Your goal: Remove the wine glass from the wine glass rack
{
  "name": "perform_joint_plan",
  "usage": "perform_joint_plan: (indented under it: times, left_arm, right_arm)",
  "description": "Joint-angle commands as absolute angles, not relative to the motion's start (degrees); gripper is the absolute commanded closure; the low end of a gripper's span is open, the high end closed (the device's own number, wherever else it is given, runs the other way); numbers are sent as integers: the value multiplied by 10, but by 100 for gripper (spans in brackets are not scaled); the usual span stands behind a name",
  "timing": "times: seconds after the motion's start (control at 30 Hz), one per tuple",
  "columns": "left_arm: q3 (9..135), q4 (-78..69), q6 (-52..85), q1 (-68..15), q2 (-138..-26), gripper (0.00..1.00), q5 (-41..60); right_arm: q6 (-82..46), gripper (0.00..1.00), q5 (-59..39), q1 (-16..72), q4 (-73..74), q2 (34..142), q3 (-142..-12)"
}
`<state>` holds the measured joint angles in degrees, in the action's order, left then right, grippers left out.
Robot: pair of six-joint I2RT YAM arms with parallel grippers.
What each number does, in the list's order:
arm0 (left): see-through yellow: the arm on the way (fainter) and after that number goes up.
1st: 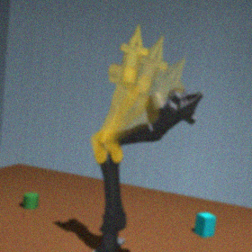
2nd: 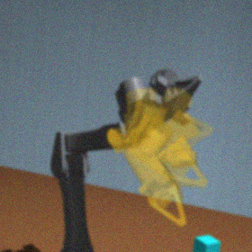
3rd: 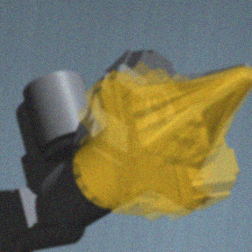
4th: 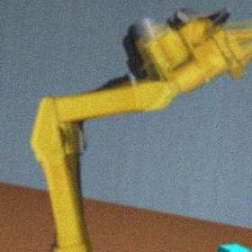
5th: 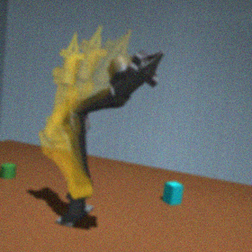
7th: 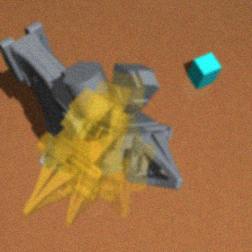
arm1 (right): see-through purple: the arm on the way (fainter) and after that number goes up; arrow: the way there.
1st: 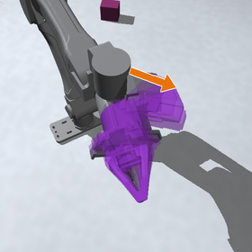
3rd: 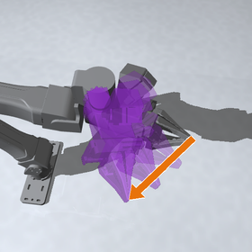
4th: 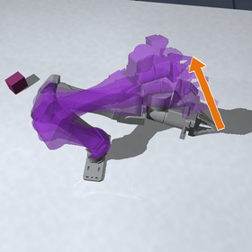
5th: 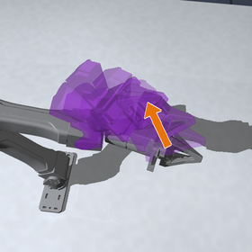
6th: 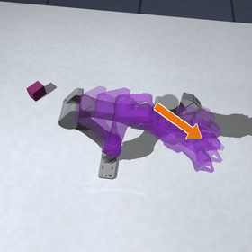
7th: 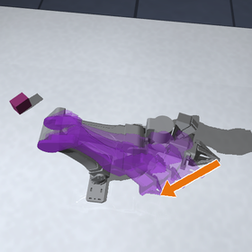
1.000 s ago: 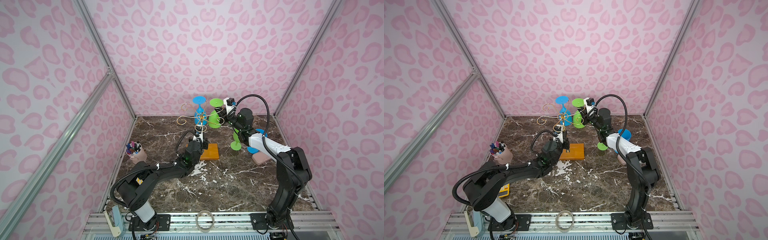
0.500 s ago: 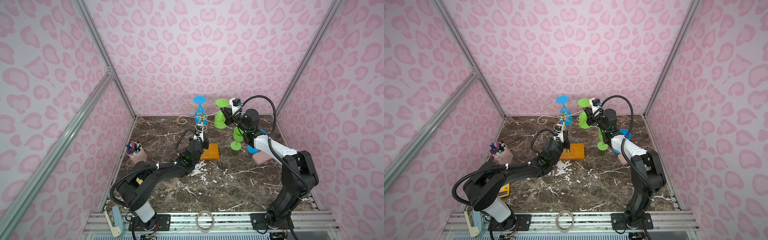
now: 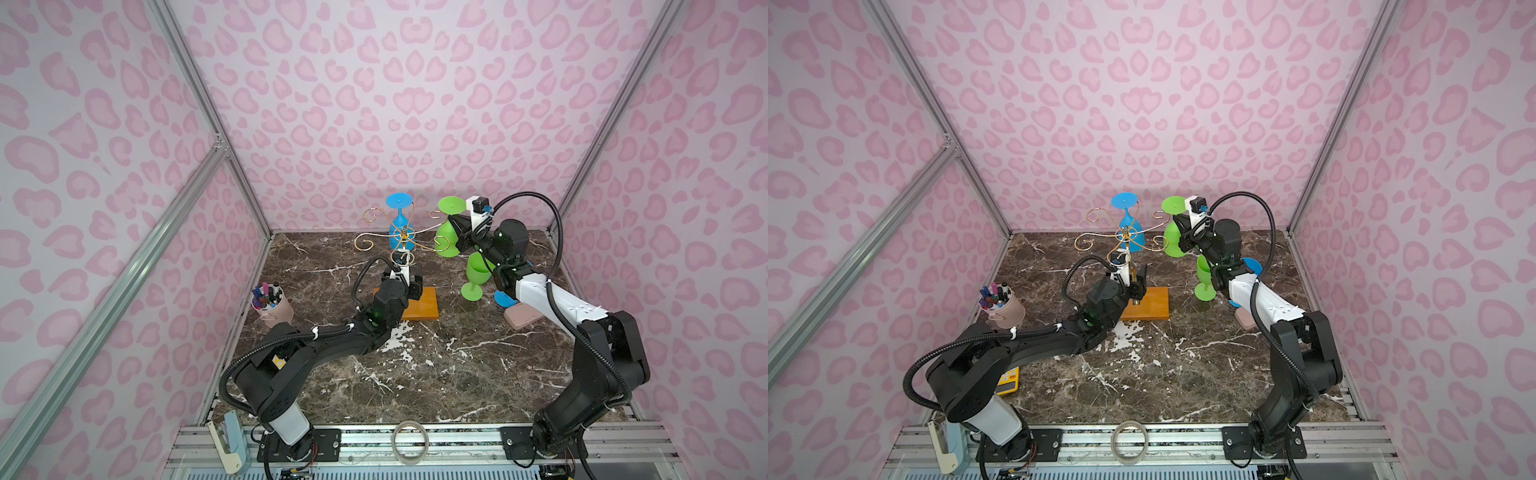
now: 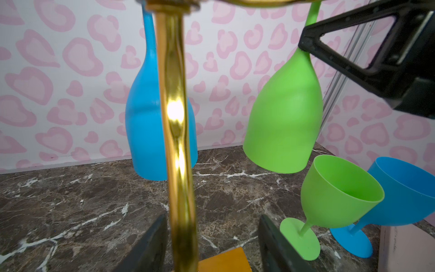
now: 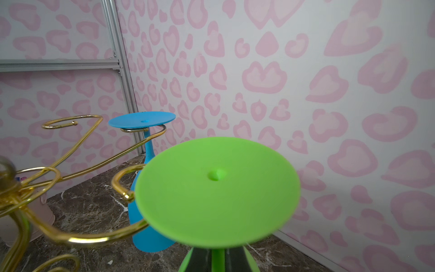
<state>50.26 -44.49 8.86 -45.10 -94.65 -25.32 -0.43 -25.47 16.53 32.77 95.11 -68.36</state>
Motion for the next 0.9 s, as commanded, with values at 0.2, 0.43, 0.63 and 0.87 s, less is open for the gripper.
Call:
perform_joint_plan:
  times: [0.2, 0.43, 0.63, 0.87]
  left_arm:
    - [509, -440, 96, -451, -934, 3, -247]
    - [492, -462, 84, -455, -923, 3, -255]
    - [483, -472, 73, -461, -915, 3, -267]
    - [471, -483, 67, -466, -905, 3, -269]
  right_arm:
    - [4, 100, -248, 162, 330, 930, -668]
    - [12, 100, -245, 161, 323, 910, -660]
    - [15, 100, -243, 161, 319, 901, -657]
    - [18, 100, -240, 161, 316, 891, -651]
